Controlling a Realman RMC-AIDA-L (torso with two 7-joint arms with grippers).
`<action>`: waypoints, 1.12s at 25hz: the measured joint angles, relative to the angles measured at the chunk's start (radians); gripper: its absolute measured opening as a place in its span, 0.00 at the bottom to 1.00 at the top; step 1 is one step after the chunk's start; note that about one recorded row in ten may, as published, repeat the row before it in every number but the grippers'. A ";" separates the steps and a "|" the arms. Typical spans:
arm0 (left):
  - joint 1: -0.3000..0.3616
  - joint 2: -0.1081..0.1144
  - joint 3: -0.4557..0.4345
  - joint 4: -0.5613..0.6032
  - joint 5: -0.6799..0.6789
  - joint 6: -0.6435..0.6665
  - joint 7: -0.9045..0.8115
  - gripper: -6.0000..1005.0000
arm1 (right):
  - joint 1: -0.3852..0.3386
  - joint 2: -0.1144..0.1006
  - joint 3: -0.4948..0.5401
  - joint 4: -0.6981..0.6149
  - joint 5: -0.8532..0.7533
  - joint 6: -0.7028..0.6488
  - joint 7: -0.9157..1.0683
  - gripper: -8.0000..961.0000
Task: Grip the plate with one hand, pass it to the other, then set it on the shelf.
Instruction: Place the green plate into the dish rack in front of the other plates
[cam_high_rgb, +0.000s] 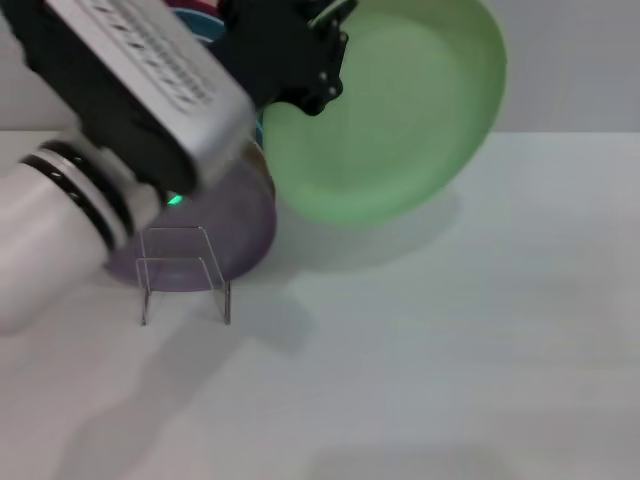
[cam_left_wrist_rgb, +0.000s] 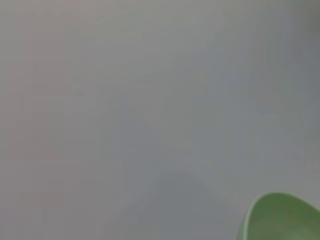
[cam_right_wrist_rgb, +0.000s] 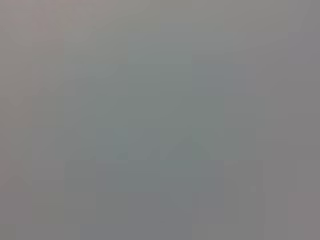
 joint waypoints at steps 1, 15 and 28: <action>0.000 0.000 0.033 -0.005 0.015 0.053 0.026 0.07 | 0.001 0.000 -0.001 -0.001 -0.002 0.000 0.000 0.69; 0.048 0.063 0.292 0.201 0.969 0.934 -0.918 0.06 | 0.009 -0.005 -0.007 -0.008 -0.015 -0.002 -0.001 0.69; -0.197 0.132 0.160 1.101 1.316 1.786 -1.660 0.07 | 0.036 -0.007 -0.012 -0.012 -0.049 0.008 0.004 0.69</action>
